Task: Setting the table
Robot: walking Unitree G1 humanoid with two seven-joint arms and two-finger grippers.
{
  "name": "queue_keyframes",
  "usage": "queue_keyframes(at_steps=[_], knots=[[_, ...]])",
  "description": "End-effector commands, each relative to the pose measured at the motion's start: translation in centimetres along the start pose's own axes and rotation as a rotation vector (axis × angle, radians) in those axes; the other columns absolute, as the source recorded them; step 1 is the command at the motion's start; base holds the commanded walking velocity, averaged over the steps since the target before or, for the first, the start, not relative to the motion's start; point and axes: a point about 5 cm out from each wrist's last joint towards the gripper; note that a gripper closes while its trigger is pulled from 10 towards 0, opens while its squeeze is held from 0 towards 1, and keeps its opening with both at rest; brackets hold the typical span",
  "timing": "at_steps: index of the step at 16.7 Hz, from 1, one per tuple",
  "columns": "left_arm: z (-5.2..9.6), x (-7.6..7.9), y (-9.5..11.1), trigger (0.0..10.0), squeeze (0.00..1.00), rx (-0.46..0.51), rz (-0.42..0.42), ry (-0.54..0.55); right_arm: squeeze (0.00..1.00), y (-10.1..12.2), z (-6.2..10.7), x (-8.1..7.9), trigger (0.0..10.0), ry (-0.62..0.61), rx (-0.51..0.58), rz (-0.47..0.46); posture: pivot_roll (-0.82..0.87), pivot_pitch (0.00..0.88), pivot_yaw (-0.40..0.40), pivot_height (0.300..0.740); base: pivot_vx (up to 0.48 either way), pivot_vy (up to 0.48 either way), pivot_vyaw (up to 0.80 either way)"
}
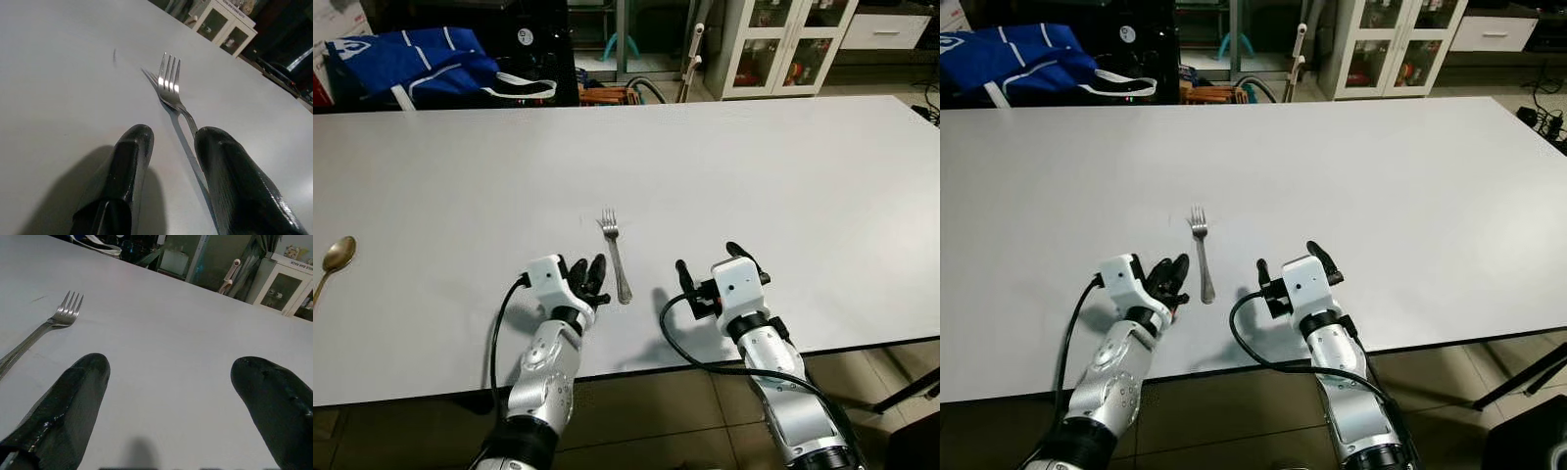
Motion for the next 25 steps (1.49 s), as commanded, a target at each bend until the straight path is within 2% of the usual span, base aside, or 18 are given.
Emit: queue_keyframes(at_steps=[1,4,5,6,7,8,10,11,12,13,14,16,17,18,20,21,22,25], knots=[[-4.5,20.7,8.1,10.0,0.00,-0.499,-0.136,-0.364,0.00,0.0,0.1,0.1,10.0,-0.002,-0.004,0.006,-0.28,0.057,0.182,0.731,0.000,0.000,0.00],[-4.5,20.7,8.1,10.0,0.00,-0.499,-0.136,-0.364,0.00,0.0,0.1,0.1,10.0,-0.002,-0.004,0.006,-0.28,0.057,0.182,0.731,0.000,0.000,0.00],[-5.2,7.3,12.0,10.0,0.00,0.042,-0.295,-0.069,0.00,0.7,0.3,1.0,10.0,-0.043,0.069,-0.079,-0.19,0.000,0.000,0.731,0.000,0.000,0.00],[-1.3,0.8,13.2,10.0,0.00,0.311,-0.622,0.026,0.00,1.2,0.6,1.6,10.0,-0.073,0.124,-0.139,-0.19,0.000,0.000,0.731,0.000,0.000,0.00],[3.9,-3.2,12.0,10.0,0.00,0.406,-0.962,-0.019,0.00,1.7,0.9,2.1,10.0,-0.096,0.179,-0.210,-0.19,0.000,0.000,0.731,0.000,0.000,0.00],[3.8,-4.6,11.0,10.0,0.00,0.322,-0.855,0.031,0.00,1.6,0.8,2.1,10.0,-0.094,0.172,-0.232,-0.19,0.000,0.000,0.731,0.000,0.000,0.00],[3.8,-6.1,9.9,10.0,0.00,0.215,-0.645,0.086,0.00,1.5,0.8,2.0,10.0,-0.084,0.169,-0.248,-0.19,0.000,0.000,0.731,0.000,0.000,0.00],[3.7,-6.2,9.7,10.0,0.00,0.186,-0.524,0.085,0.00,1.5,0.8,2.1,10.0,-0.081,0.167,-0.252,-0.19,0.000,0.000,0.731,0.000,0.000,0.00],[3.6,-6.0,9.8,10.0,0.00,0.175,-0.453,0.067,0.00,1.4,0.8,2.1,10.0,-0.083,0.167,-0.265,-0.19,0.000,0.000,0.731,0.000,0.000,0.00],[3.6,-5.8,9.9,10.0,0.00,0.183,-0.446,0.047,0.00,1.4,0.9,2.2,10.0,-0.082,0.172,-0.274,-0.19,0.000,0.000,0.731,0.000,0.000,0.00],[3.8,-4.4,10.6,10.0,0.00,0.230,-0.522,-0.013,0.00,1.4,1.1,2.2,10.0,-0.081,0.184,-0.272,-0.19,0.000,0.000,0.731,0.000,0.000,0.00],[3.8,-3.7,10.9,10.0,0.00,0.255,-0.577,-0.043,0.00,1.5,1.3,2.1,10.0,-0.078,0.192,-0.266,-0.19,0.000,0.000,0.731,0.000,0.000,0.00],[4.0,-3.8,10.1,10.0,0.00,0.219,-0.640,-0.066,0.00,1.5,1.4,1.9,10.0,-0.070,0.194,-0.251,-0.19,0.000,0.000,0.731,0.000,0.000,0.00],[4.0,-4.1,9.7,10.0,0.00,0.197,-0.625,-0.052,0.00,1.4,1.4,1.9,10.0,-0.069,0.191,-0.251,-0.19,0.000,0.000,0.731,0.000,0.000,0.00],[4.1,-5.1,8.4,10.0,0.00,0.119,-0.544,-0.018,0.00,0.9,1.6,2.0,10.0,-0.081,0.168,-0.251,-0.19,0.000,0.000,0.731,0.000,0.000,0.00],[4.1,-5.0,8.1,10.0,0.00,0.114,-0.554,-0.029,0.00,0.7,1.5,2.1,10.0,-0.086,0.158,-0.258,-0.19,0.000,0.000,0.731,0.000,0.000,0.00],[4.1,-4.8,7.9,10.0,0.00,0.112,-0.567,-0.040,0.00,0.6,1.5,2.1,10.0,-0.088,0.153,-0.261,-0.19,0.000,0.149,0.731,0.000,0.000,0.00],[4.1,-4.8,7.9,10.0,0.00,0.112,-0.567,-0.040,0.00,0.6,1.5,2.1,10.0,-0.088,0.153,-0.261,-0.19,0.000,0.149,0.731,0.000,0.000,0.00]])
Point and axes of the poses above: a point about 5 cm out from each wrist's last joint towards the gripper, its own z axis pointing back from the gripper into the wrist, its own y axis along the axis of the wrist's last joint, x = y × z, and after that the axes turned 12 degrees about -z, right-handed
